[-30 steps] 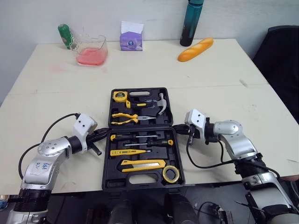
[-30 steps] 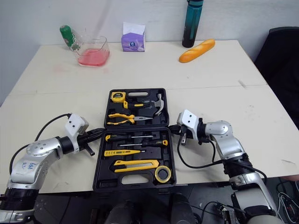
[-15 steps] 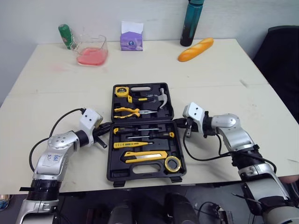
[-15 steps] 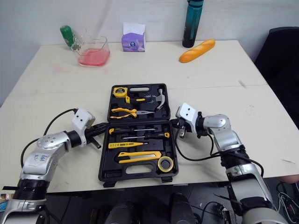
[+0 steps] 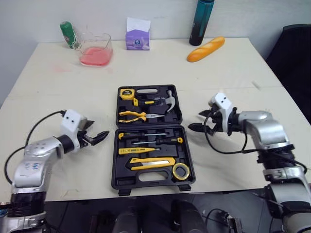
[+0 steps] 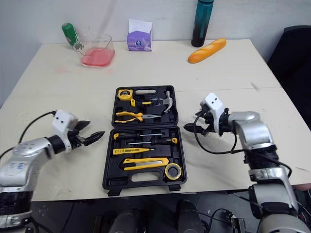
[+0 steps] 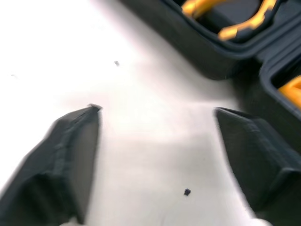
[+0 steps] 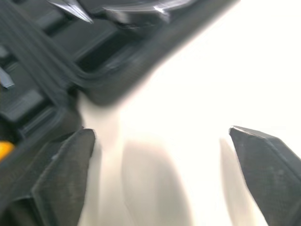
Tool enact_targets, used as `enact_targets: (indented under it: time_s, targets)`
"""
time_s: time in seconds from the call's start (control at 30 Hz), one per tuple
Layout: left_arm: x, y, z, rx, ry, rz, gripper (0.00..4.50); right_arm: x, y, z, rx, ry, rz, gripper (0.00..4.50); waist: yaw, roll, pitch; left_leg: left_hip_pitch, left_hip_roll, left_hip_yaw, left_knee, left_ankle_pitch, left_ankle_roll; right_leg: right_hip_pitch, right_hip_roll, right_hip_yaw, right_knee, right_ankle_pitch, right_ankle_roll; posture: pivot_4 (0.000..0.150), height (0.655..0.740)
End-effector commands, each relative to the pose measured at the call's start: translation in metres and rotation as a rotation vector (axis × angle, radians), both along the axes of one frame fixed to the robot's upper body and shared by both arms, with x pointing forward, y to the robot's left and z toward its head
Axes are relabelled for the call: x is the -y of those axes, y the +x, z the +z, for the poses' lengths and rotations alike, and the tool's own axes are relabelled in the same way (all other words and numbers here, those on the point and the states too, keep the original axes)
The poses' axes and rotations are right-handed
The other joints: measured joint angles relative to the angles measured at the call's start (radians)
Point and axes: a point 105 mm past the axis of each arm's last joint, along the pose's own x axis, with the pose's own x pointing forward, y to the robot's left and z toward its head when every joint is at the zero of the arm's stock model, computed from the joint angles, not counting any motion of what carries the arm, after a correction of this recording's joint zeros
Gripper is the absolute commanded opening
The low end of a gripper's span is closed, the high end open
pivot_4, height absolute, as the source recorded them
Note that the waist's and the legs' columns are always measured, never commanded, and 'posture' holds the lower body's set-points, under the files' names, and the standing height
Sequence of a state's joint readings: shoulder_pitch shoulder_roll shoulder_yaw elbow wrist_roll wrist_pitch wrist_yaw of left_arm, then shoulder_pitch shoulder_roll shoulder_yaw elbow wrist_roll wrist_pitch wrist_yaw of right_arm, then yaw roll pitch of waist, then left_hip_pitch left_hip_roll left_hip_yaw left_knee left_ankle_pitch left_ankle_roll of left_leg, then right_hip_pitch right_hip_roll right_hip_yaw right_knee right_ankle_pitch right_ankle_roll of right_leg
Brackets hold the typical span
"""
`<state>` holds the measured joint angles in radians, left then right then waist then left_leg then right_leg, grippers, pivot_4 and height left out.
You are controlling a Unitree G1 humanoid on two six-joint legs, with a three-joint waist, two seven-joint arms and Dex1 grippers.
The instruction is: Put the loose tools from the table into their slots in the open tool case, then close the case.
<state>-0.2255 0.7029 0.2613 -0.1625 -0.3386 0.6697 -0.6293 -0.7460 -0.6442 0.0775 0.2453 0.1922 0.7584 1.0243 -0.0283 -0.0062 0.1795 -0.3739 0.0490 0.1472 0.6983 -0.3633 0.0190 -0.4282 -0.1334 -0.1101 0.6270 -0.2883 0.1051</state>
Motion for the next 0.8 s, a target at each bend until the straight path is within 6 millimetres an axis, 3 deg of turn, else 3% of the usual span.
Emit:
enact_targets:
  time_s: [0.03, 0.13, 0.2, 0.27, 0.4, 0.57, 0.8]
  targets:
    - [-0.005, -0.005, 0.024, -0.036, -0.023, 0.019, 4.46, 0.001, -0.01, 0.016, -0.1, -0.032, -0.009, 4.5, 0.0, 0.0, 0.0, 0.0, 0.0, 0.0, 0.0, 0.0, 0.0, 0.0, 0.0, 0.0, 0.0, 0.0, 0.0, 0.15, 0.74]
    - [0.001, 0.006, 0.049, -0.091, -0.125, 0.032, 4.46, -0.005, -0.008, 0.03, -0.259, 0.012, -0.105, 4.5, 0.0, -0.001, 0.001, 0.0, 0.0, 0.0, 0.0, 0.002, 0.0, -0.001, 0.0, 0.0, 0.001, 0.0, 0.0, 0.15, 0.74]
    - [0.007, 0.014, 0.055, -0.179, -0.182, 0.062, 4.46, -0.013, 0.0, 0.043, -0.286, 0.06, -0.16, 4.5, 0.0, -0.001, 0.001, 0.0, 0.0, 0.0, 0.0, 0.003, -0.001, -0.001, 0.0, 0.001, 0.002, 0.001, 0.0, 0.15, 0.74]
    - [0.012, 0.015, 0.046, -0.341, -0.176, 0.089, 4.46, -0.023, 0.004, 0.048, -0.304, 0.053, -0.165, 4.5, -0.002, 0.0, 0.001, 0.0, -0.001, 0.0, 0.0, 0.004, -0.002, -0.001, 0.001, 0.0, 0.003, 0.002, -0.001, 0.15, 0.74]
    - [0.016, 0.032, 0.055, -0.326, -0.228, 0.15, 4.46, -0.037, 0.014, 0.052, -0.307, 0.039, -0.185, 4.5, -0.002, -0.001, 0.001, 0.001, -0.004, 0.001, -0.006, 0.004, -0.002, -0.002, 0.003, -0.001, 0.0, 0.001, -0.001, 0.15, 0.74]
    - [0.018, 0.043, 0.044, -0.349, -0.16, 0.181, 4.46, -0.043, 0.031, 0.05, -0.275, -0.017, -0.247, 4.5, -0.004, -0.001, 0.001, -0.006, -0.006, 0.002, -0.006, 0.004, -0.003, -0.01, 0.003, -0.004, 0.0, 0.001, -0.001, 0.15, 0.74]
    - [0.024, 0.053, 0.04, -0.355, -0.202, 0.195, 4.46, -0.058, 0.036, 0.052, -0.28, 0.009, -0.247, 4.5, -0.01, -0.001, 0.001, -0.006, -0.005, 0.003, -0.004, 0.006, -0.005, -0.01, 0.004, -0.004, 0.002, 0.001, -0.001, 0.15, 0.74]
